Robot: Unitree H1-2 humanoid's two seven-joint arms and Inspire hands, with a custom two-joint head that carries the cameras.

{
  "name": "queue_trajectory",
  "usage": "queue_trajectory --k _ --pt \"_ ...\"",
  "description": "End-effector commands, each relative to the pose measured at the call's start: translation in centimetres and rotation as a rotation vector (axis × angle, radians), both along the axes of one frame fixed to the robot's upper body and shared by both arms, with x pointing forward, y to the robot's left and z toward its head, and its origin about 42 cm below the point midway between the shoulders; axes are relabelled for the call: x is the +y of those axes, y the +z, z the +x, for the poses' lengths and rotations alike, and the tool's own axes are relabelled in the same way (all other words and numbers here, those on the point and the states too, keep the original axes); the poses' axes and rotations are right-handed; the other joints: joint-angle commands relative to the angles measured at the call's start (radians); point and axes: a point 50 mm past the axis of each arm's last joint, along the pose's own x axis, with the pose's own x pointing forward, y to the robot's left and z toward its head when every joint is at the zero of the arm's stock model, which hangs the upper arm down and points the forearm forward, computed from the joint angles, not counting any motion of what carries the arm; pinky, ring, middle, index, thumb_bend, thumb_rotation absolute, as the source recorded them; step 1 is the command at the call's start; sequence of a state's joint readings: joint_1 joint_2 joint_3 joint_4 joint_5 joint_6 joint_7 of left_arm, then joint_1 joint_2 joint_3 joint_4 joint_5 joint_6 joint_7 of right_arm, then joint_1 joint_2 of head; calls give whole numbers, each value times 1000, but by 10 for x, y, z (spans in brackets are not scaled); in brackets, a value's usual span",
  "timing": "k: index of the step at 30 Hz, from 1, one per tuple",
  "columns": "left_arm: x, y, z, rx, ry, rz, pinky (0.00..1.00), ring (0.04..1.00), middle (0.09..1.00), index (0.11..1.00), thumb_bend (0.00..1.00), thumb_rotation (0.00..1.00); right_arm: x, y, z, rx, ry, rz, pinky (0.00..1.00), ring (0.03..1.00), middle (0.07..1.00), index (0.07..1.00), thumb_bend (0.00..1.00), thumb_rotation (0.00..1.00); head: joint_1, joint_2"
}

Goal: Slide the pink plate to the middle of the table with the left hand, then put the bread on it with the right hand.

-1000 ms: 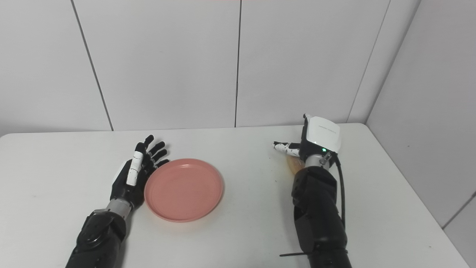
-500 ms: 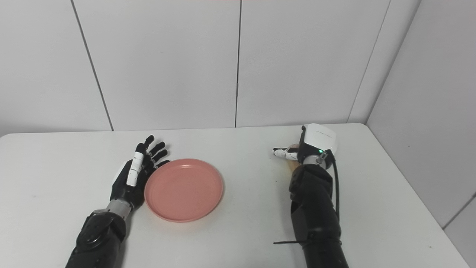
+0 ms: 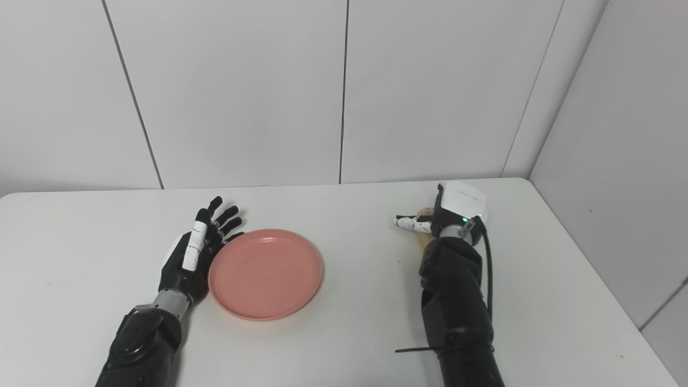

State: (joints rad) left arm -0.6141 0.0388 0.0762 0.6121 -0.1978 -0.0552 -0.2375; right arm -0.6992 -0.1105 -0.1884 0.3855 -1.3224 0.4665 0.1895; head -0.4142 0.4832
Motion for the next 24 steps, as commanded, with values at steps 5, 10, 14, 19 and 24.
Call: queue_trajectory --k 5,10,14,19,24 --pt "-1 -4 -1 39 -9 0 837 909 920 982 977 847 -2 26 6 -43 -1 -31 355 540 744 851 947 646 -2 3" --pt "1 -3 -1 40 -12 1 826 907 919 980 974 850 -4 21 7 -25 -1 -36 368 544 729 831 957 637 0 5" --pt "1 -2 -1 40 -16 1 834 915 923 984 980 846 -4 18 7 -7 0 -32 375 547 729 836 965 648 1 7" --pt "1 -1 -1 39 -20 6 824 913 919 984 976 850 -6 15 7 10 1 -12 364 540 725 840 961 647 2 7" --pt "1 0 -1 38 -21 8 821 909 917 983 974 853 -8 13 7 30 0 -9 356 532 709 845 955 651 4 9"
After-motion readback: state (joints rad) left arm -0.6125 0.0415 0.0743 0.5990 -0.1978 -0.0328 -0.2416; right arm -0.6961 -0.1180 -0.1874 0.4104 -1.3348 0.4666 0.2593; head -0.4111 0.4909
